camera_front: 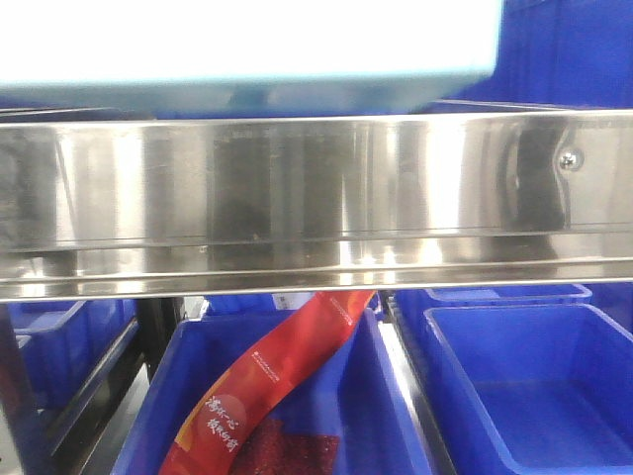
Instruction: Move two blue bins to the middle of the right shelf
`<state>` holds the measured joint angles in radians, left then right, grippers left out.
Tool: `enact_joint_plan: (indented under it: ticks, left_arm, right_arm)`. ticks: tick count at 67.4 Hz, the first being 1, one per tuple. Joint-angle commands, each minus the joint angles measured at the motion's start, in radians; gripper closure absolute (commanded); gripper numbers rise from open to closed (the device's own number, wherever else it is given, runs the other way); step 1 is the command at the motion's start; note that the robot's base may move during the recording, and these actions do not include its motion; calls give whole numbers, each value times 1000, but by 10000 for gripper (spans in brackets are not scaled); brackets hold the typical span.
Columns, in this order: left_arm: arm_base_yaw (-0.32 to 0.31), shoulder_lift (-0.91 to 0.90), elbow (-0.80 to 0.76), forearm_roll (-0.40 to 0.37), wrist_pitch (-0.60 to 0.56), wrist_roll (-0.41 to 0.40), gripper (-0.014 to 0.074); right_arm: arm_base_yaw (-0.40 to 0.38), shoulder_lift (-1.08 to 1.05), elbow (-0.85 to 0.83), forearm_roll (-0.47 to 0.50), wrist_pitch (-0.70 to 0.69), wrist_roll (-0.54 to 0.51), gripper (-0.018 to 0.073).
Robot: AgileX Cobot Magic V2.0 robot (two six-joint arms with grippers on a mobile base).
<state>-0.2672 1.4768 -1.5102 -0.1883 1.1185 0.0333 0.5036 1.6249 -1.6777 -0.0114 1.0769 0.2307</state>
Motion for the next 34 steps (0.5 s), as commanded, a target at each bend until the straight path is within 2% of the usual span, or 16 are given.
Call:
enact_joint_plan:
  ticks: [1,8,11,15,20,24,25,28,32,34]
  left_arm:
    - [-7,-15,9,-70,-34,16,706]
    - [-7,-13,22,-68,-38,16,649]
    - [-7,-11,22,-65,-38,16,591]
    - [-7,-11,22,-62,-42,16,503]
    - [-7,-11,22,-62,-43,16,360]
    - [-7,-11,22,-62,-43,16,255]
    - [-7,-11,22,-62,-43,16,230]
    - [-7,-13,22,-64,-43,16,155]
    - [-7,-15,22,-65,-44,16,64]
    - [-7,-18,22,-65,-44,16,35]
  right_arm:
    - [-2,13,-5,-23,-86,12,721]
    - [-2,21,-5,-23,-82,12,721]
    - [-2,22,-5,-23,-82,12,713]
    - [-2,22,-5,-23,-82,12,658]
    - [-2,22,-5,-23,-80,12,524]
    - [-2,22,-5,-23,-73,12,348]
    - [-2,22,-5,-23,-73,12,327]
    - [-2,22,-5,-23,-63,12,148]
    - [-2,19,-7,-23,-54,12,-13]
    - [-2,16,-7,-23,-51,12,-14]
